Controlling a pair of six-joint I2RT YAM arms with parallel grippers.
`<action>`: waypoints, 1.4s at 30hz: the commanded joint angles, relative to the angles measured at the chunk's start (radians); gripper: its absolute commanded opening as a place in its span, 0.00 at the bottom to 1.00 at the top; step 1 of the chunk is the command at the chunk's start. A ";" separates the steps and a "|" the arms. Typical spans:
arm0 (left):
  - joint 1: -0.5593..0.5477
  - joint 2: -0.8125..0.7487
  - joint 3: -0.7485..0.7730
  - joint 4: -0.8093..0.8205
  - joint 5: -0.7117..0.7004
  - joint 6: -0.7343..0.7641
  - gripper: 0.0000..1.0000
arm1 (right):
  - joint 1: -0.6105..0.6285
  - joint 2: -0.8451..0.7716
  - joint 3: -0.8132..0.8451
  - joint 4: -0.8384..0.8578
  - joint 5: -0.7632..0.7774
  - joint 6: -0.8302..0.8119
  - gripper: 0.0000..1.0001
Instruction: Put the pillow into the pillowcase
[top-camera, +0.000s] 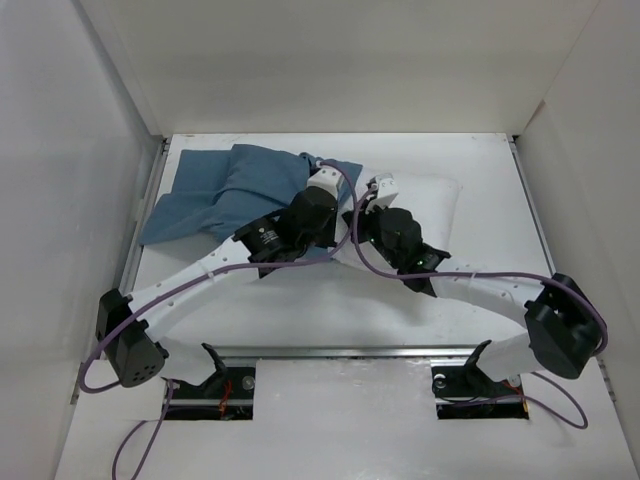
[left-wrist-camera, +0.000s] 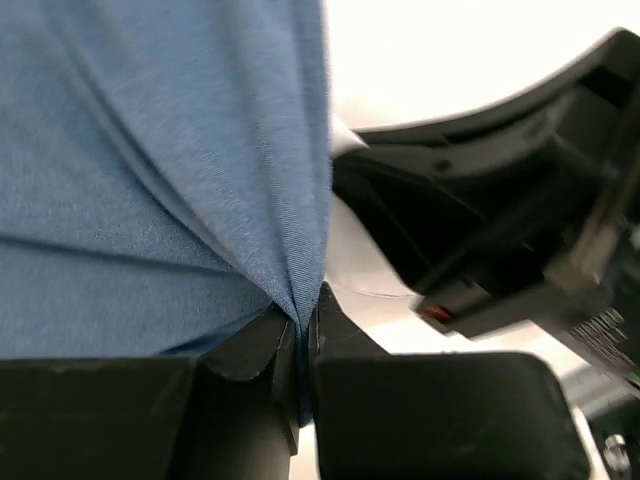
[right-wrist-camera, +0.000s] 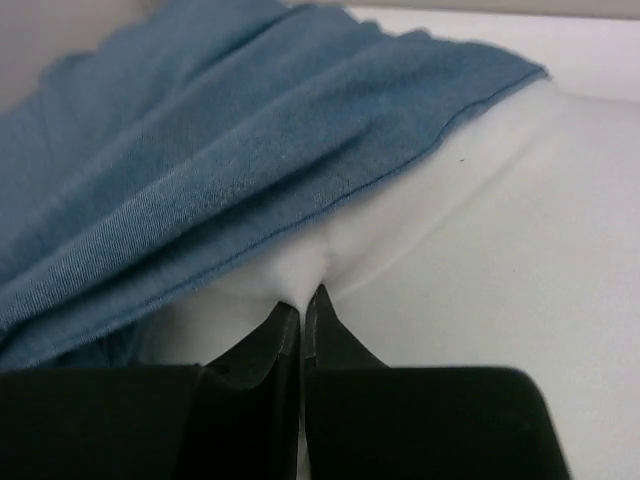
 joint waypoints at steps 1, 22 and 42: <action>-0.045 -0.046 0.083 0.127 0.249 0.073 0.00 | 0.010 -0.020 -0.026 0.481 0.045 0.189 0.00; -0.137 -0.024 -0.066 0.345 0.429 -0.096 0.69 | 0.019 0.076 -0.354 0.972 0.045 0.512 0.41; -0.056 -0.210 -0.066 -0.215 -0.161 -0.469 1.00 | -0.300 0.271 0.517 -0.403 -0.091 0.062 1.00</action>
